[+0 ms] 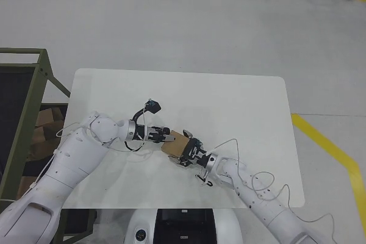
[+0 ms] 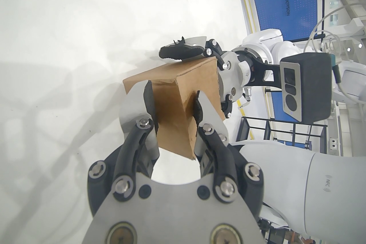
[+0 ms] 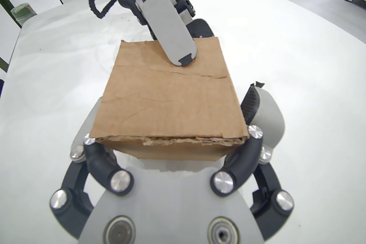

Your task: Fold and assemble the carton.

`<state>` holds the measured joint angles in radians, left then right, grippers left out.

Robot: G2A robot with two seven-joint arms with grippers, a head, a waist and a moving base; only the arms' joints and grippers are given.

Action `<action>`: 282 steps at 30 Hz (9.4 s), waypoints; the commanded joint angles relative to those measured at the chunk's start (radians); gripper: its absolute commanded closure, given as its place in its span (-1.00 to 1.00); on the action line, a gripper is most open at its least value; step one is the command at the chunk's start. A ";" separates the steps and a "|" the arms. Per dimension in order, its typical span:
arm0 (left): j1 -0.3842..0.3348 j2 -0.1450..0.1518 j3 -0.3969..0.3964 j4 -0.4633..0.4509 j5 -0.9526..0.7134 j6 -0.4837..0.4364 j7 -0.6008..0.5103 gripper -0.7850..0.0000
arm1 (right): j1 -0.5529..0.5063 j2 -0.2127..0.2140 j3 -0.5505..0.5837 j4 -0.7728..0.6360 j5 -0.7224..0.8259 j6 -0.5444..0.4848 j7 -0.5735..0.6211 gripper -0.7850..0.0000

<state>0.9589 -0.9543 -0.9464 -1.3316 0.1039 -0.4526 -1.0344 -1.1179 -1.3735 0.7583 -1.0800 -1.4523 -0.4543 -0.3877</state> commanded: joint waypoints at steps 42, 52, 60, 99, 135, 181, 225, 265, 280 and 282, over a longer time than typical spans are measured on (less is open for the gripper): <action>0.017 0.004 -0.031 -0.025 0.001 -0.003 0.009 0.29 | -0.005 -0.013 0.006 -0.001 -0.009 -0.004 -0.016 -0.36; 0.054 0.025 -0.112 -0.069 -0.017 -0.022 0.024 0.29 | -0.024 -0.001 0.032 -0.043 -0.028 -0.006 -0.017 -0.31; 0.109 0.050 -0.204 -0.099 -0.041 -0.036 0.027 0.31 | -0.050 0.016 0.072 -0.110 -0.047 -0.004 -0.015 -0.25; 0.224 0.085 -0.298 -0.175 -0.070 -0.107 0.023 0.33 | -0.380 0.142 0.449 -0.906 -0.158 -0.077 0.254 -0.47; 0.206 0.084 -0.271 -0.169 -0.073 -0.099 0.023 -1.00 | -0.344 0.150 0.482 -1.030 -0.071 -0.048 0.284 1.00; 0.436 0.115 -0.523 -0.390 0.074 -0.304 0.353 -1.00 | 0.080 0.145 0.602 -1.270 0.451 0.074 0.647 1.00; 0.436 0.115 -0.523 -0.390 0.074 -0.304 0.353 -1.00 | -0.054 0.107 0.469 -1.270 0.111 0.254 0.243 1.00; 0.436 0.115 -0.523 -0.390 0.074 -0.304 0.353 -1.00 | -0.260 0.139 0.618 -1.269 0.292 0.015 0.435 1.00; 0.436 0.115 -0.523 -0.390 0.074 -0.304 0.353 -1.00 | -0.385 0.133 0.431 -0.967 0.146 0.064 0.376 1.00; 0.436 0.115 -0.523 -0.390 0.074 -0.304 0.353 -1.00 | -0.376 0.130 0.404 -0.916 0.139 0.068 0.361 1.00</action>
<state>1.3950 -0.8390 -1.4692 -1.7216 0.1775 -0.7569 -0.6814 -1.4975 -1.2426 1.1731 -2.0207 -1.3111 -0.3882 -0.0212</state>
